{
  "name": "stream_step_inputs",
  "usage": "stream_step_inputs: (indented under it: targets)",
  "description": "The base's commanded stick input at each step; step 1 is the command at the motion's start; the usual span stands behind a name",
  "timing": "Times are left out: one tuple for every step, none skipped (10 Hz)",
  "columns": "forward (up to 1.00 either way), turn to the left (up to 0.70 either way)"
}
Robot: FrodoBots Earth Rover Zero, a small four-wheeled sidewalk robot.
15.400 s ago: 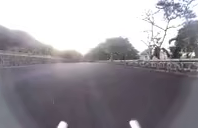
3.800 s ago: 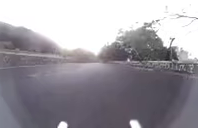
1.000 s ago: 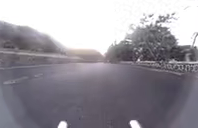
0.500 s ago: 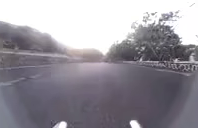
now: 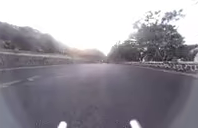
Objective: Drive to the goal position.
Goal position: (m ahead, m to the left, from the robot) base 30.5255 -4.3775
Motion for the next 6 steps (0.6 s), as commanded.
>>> stream_step_inputs:
  targets:
    - [0.70,0.00]
    - [0.70,0.00]
    - [0.70,0.00]
    - [0.70,0.00]
    - [0.70,0.00]
    - [0.70,0.00]
